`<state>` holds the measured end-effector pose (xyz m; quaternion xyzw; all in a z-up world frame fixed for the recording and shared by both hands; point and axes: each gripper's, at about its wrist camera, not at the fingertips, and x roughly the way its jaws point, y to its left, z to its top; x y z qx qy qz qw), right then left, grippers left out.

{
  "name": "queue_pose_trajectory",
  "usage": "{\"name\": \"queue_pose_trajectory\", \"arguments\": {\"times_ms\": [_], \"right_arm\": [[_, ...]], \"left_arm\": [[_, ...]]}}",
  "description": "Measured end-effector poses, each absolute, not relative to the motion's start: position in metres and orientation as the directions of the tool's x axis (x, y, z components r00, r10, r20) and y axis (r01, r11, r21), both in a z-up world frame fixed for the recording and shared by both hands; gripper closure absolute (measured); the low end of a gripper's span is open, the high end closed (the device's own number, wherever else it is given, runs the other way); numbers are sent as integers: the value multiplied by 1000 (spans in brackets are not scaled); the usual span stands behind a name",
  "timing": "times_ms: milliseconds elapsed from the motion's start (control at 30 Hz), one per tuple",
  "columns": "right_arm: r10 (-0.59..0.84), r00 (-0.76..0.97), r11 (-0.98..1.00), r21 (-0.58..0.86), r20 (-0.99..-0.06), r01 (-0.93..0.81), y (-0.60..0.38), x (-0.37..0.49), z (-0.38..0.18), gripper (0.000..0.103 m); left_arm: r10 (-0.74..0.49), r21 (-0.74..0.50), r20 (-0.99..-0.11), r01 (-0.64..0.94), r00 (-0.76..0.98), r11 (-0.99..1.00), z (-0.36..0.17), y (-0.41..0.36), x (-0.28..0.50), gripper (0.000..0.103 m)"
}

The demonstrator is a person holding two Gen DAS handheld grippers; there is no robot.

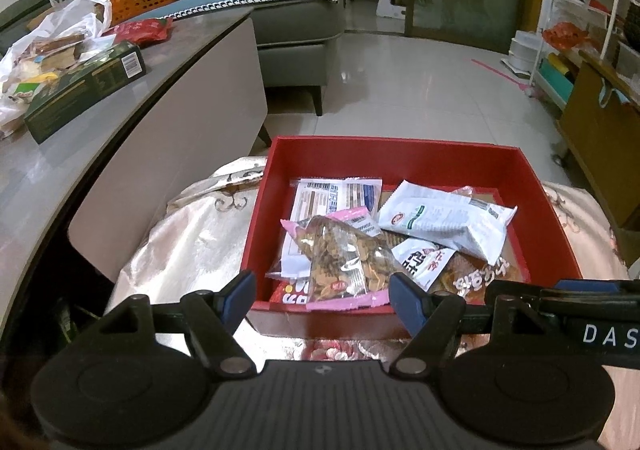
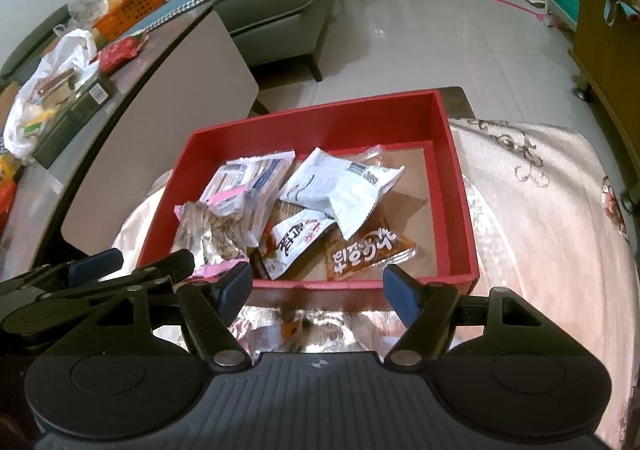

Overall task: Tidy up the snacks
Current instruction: 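Withdraw both open grippers from the red box toward the loose snacks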

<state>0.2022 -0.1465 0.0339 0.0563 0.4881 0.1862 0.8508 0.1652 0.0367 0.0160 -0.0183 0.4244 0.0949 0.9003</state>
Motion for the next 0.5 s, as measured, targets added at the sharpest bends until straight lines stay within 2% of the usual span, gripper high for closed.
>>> {"name": "queue_pose_trajectory", "arguments": {"times_ms": [500], "right_arm": [[367, 407, 923, 273, -836, -272, -146, 170, 26, 24]], "left_arm": [[136, 52, -803, -158, 581, 986, 7, 38, 131, 36]]}}
